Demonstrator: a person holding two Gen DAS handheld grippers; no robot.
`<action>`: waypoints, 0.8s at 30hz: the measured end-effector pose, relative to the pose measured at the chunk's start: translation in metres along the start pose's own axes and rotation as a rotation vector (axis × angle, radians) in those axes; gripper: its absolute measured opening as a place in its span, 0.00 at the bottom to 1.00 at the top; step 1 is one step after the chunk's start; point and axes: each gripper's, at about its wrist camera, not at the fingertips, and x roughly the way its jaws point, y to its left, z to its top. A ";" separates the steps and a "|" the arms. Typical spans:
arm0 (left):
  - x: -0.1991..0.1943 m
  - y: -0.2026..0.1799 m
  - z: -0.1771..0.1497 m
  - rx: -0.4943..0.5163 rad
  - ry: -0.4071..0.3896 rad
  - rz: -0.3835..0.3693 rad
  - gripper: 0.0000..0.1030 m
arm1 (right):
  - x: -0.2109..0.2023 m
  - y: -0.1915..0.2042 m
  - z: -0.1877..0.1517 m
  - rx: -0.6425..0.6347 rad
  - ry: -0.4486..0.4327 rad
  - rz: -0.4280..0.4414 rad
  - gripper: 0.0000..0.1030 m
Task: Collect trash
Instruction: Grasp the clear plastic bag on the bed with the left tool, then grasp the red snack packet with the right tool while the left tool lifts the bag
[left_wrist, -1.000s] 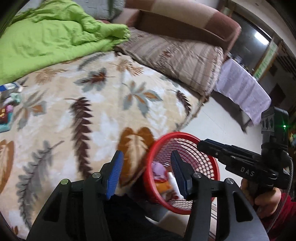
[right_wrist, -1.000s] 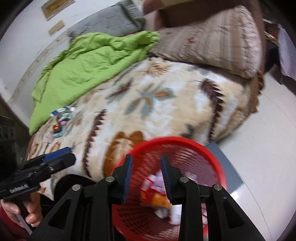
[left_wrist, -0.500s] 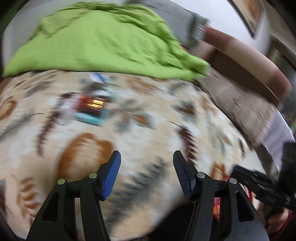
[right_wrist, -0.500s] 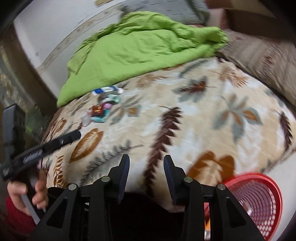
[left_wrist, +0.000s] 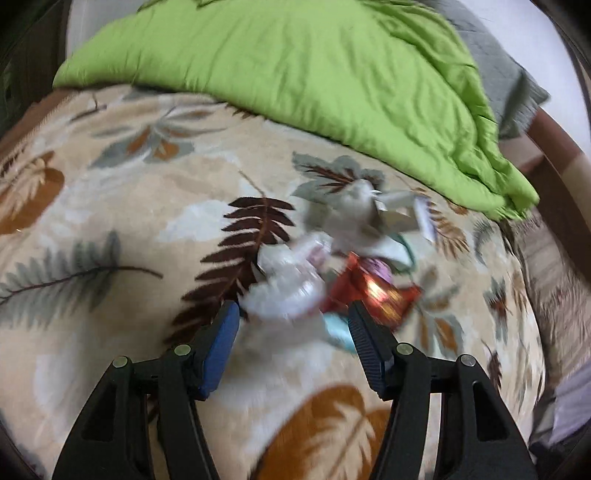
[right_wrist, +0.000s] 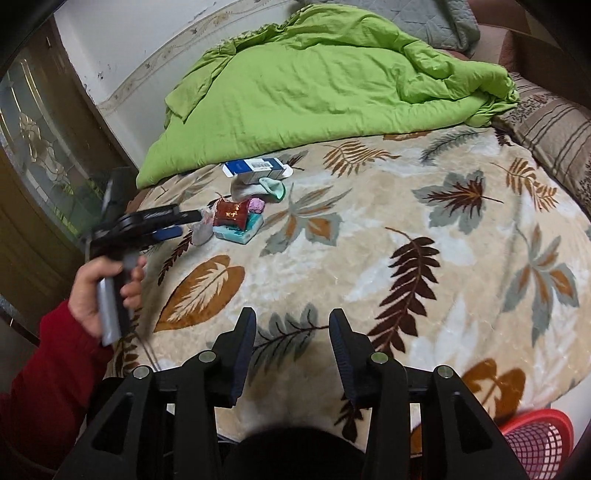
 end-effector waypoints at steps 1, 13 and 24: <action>0.007 0.002 0.002 -0.015 0.003 -0.010 0.58 | 0.003 -0.001 0.001 -0.002 0.005 -0.001 0.43; -0.023 0.009 -0.021 -0.082 -0.083 0.012 0.31 | 0.033 0.019 0.029 -0.072 0.018 0.055 0.44; -0.073 0.024 -0.067 -0.131 -0.246 0.146 0.31 | 0.133 0.088 0.098 -0.364 0.032 0.095 0.54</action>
